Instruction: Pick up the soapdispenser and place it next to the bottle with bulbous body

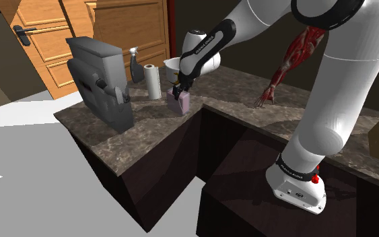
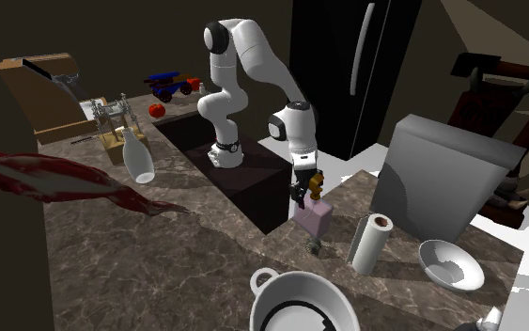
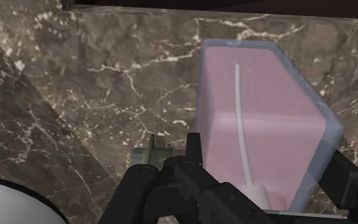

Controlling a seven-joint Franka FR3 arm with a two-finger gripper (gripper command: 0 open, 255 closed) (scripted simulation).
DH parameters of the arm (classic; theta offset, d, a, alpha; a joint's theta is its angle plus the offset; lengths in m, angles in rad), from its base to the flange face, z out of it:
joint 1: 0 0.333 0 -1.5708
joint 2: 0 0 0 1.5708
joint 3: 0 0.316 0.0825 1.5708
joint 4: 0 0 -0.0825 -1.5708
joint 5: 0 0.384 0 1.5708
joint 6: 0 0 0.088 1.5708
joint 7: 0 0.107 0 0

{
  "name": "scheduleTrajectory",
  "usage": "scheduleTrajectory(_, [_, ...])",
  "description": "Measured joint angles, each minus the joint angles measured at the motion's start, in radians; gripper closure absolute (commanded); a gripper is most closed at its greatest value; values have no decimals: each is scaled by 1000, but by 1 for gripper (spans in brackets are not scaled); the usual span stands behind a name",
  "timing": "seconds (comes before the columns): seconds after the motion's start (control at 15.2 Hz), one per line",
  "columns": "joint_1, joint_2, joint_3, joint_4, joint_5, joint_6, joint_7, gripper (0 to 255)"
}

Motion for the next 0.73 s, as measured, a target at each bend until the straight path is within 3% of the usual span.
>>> scheduleTrajectory(0.73, [2, -28, -2, 8, -7, -36, 7, 255])
